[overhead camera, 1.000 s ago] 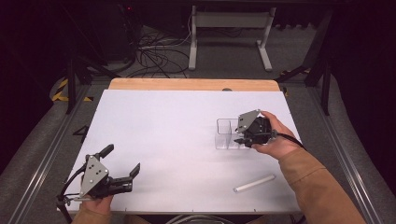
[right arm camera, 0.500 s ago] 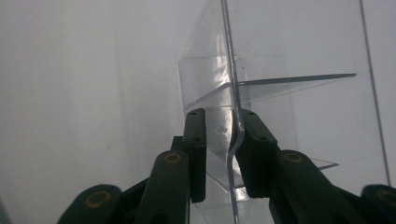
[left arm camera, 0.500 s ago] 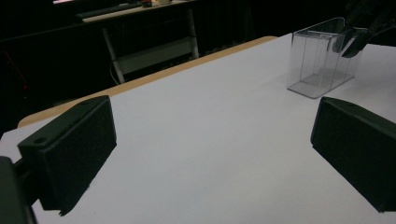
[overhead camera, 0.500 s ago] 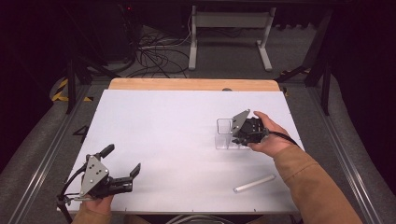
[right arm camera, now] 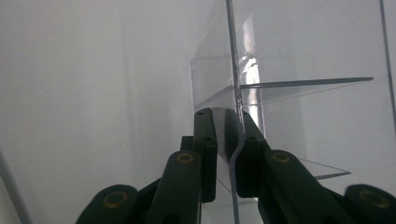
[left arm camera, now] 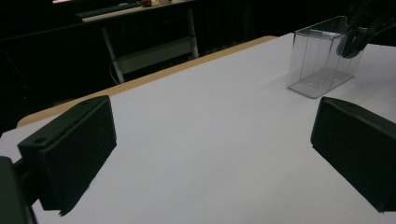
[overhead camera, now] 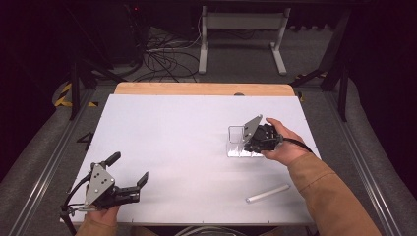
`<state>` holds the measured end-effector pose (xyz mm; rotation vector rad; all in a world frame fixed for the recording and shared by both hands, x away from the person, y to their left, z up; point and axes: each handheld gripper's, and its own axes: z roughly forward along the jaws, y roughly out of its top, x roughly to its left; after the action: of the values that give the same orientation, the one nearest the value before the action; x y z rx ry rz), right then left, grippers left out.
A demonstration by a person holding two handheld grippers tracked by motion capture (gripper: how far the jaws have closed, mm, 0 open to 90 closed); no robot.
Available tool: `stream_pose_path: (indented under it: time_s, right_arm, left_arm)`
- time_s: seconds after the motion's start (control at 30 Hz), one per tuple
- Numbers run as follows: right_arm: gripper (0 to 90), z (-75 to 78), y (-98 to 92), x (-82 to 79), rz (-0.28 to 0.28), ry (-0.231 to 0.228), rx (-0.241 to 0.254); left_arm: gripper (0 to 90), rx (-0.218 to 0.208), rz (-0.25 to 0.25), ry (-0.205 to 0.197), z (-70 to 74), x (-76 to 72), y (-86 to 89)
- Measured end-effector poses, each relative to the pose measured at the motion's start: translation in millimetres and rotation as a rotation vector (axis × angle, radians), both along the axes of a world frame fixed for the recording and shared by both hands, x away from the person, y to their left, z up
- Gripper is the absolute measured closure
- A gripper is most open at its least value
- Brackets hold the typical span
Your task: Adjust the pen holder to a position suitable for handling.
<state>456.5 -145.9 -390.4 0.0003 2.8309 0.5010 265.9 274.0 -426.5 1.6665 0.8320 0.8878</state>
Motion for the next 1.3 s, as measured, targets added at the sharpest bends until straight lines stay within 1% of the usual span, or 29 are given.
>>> stream_pose_path:
  time_s: [0.03, 0.1, 0.13, 0.17, 0.27, 0.33, 0.37, 0.43, 0.53, 0.67, 0.7, 0.73, 0.93, 1.07, 1.3]
  right_arm:
    - [85.2, 0.8, -0.1, 0.1, 0.005, -0.001, -0.005]
    - [88.2, 1.2, 0.9, -1.5, 0.003, 0.013, -0.009]
    - [88.3, 2.0, 1.4, -2.0, 0.007, -0.003, -0.008]
    - [88.4, 3.2, 1.9, -2.5, 0.013, -0.001, -0.010]
    - [88.4, 8.4, 4.0, -4.9, 0.019, 0.013, 0.021]
    - [88.4, 12.5, 8.4, -8.5, 0.025, 0.009, 0.031]
    - [88.4, 15.0, 11.1, -10.1, 0.029, 0.002, 0.035]
    - [88.4, 20.0, 17.6, -13.2, 0.042, 0.007, 0.040]
    - [88.4, 27.0, 29.5, -17.4, 0.052, 0.024, 0.062]
    - [88.4, 32.6, 47.8, -20.2, 0.054, 0.043, 0.084]
    - [88.4, 32.6, 47.8, -20.2, 0.054, 0.043, 0.084]
    - [88.4, 33.6, 57.2, -20.4, 0.053, 0.055, 0.092]
    - [88.4, 29.0, 86.5, -23.0, 0.077, 0.090, 0.086]
    - [88.4, 24.0, 103.8, -24.5, 0.092, 0.107, 0.067]
    - [88.4, 14.1, 123.8, -26.8, 0.106, 0.133, 0.043]
  left_arm:
    - [0.9, 0.000, 0.001, 0.000, 0.0, 0.0, 0.1]
    - [0.9, -0.002, 0.000, 0.000, -0.2, 0.2, 0.1]
    - [0.9, -0.001, 0.000, -0.001, -0.2, 0.2, 0.1]
    - [0.9, 0.001, 0.001, 0.001, -0.1, 0.2, 0.2]
    - [0.9, -0.001, -0.002, 0.003, -0.4, 0.6, 0.1]
    - [0.9, -0.002, -0.002, 0.004, -0.6, 0.8, -0.1]
    - [0.9, -0.002, -0.002, 0.004, -0.6, 0.8, -0.1]
    - [0.9, -0.003, -0.002, 0.004, -0.6, 0.8, -0.2]
    - [0.9, -0.003, -0.002, 0.005, -0.7, 0.8, 0.0]
    - [0.9, -0.004, -0.004, 0.006, -0.7, 0.9, 0.6]
    - [0.9, -0.004, -0.004, 0.006, -0.7, 0.9, 0.6]
    - [0.9, -0.009, -0.005, 0.006, -0.9, 1.0, 0.7]
    - [0.9, -0.011, -0.011, 0.007, -1.3, 1.6, 1.0]
    - [0.9, -0.008, -0.014, 0.008, -1.4, 1.8, 1.0]
    - [0.9, -0.009, -0.017, 0.010, -1.7, 1.6, 0.4]
